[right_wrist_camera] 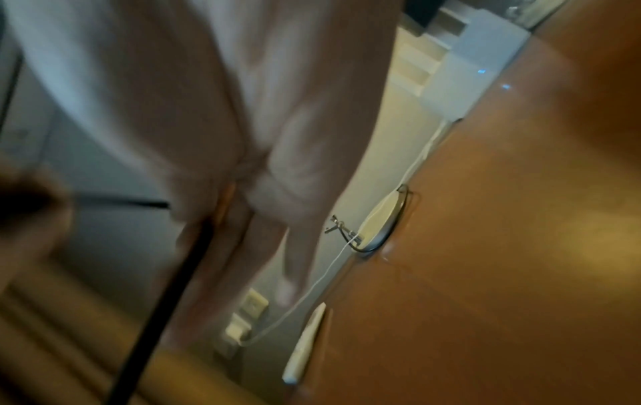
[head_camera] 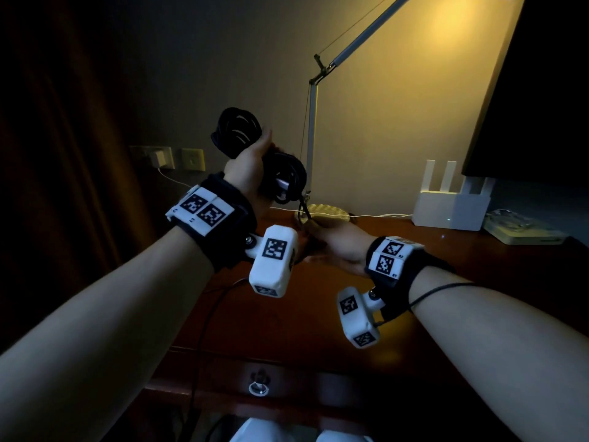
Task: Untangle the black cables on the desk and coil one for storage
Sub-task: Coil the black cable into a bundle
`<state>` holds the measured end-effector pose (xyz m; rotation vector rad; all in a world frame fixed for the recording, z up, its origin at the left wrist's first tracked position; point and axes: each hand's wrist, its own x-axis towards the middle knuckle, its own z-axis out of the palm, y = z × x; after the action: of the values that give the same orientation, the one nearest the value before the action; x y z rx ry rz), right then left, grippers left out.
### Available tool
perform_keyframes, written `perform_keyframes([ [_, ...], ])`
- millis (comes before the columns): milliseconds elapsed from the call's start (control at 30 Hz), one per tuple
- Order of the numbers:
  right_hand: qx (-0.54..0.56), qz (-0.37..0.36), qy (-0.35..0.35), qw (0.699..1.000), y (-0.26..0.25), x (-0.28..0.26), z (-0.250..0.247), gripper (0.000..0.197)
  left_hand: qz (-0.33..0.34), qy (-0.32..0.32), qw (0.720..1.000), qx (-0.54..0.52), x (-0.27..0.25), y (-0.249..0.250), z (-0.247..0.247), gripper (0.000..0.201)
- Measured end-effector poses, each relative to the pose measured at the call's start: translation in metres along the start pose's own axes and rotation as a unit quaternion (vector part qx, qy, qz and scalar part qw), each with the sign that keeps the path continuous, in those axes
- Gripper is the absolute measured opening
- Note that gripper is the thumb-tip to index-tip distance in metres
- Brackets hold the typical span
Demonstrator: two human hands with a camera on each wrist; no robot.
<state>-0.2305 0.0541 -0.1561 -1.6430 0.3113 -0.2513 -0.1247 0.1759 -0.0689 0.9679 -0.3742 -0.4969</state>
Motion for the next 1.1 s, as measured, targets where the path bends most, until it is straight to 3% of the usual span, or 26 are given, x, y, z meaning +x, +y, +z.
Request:
perform_keyframes([
  [100, 0.065, -0.034, 0.057, 0.996, -0.006, 0.002, -0.007, 0.023, 0.059, 0.083, 0.994, 0.035, 0.003, -0.002, -0.002, 0.039],
  [200, 0.079, -0.05, 0.094, 0.991, -0.015, 0.005, -0.011, 0.023, 0.09, 0.12, 0.982, 0.117, 0.003, -0.006, -0.002, 0.022],
  [333, -0.104, -0.078, 0.113, 0.985, -0.03, 0.002, -0.012, 0.022, 0.146, 0.082, 0.962, 0.217, 0.008, -0.018, -0.01, 0.031],
  [433, -0.31, -0.082, 0.058, 0.945, -0.032, 0.003, -0.009, 0.027, 0.161, 0.087, 0.955, 0.234, 0.007, -0.02, -0.011, 0.052],
  [500, -0.416, -0.055, 0.003, 0.908, -0.028, 0.002, -0.004, 0.027, 0.147, 0.106, 0.961, 0.209, 0.005, -0.019, -0.006, 0.052],
  [567, -0.45, -0.037, -0.023, 0.892, -0.028, 0.0, 0.002, 0.029, 0.161, 0.102, 0.954, 0.231, 0.001, -0.018, -0.002, 0.053],
  [767, -0.505, -0.048, -0.027, 0.862, -0.04, -0.006, 0.008, 0.032, 0.25, 0.079, 0.883, 0.389, 0.005, -0.023, -0.02, 0.075],
  [900, -0.466, -0.04, 0.0, 0.884, -0.039, -0.004, 0.001, 0.035, 0.229, 0.083, 0.863, 0.442, 0.008, -0.022, -0.026, 0.067],
  [1000, -0.407, 0.041, -0.02, 0.912, -0.026, -0.001, -0.006, 0.022, 0.236, 0.101, 0.869, 0.423, 0.008, -0.021, -0.025, 0.066],
  [1100, -0.279, 0.103, -0.034, 0.954, -0.011, -0.004, -0.015, 0.031, 0.26, 0.132, 0.86, 0.418, 0.006, -0.014, -0.023, 0.066],
])
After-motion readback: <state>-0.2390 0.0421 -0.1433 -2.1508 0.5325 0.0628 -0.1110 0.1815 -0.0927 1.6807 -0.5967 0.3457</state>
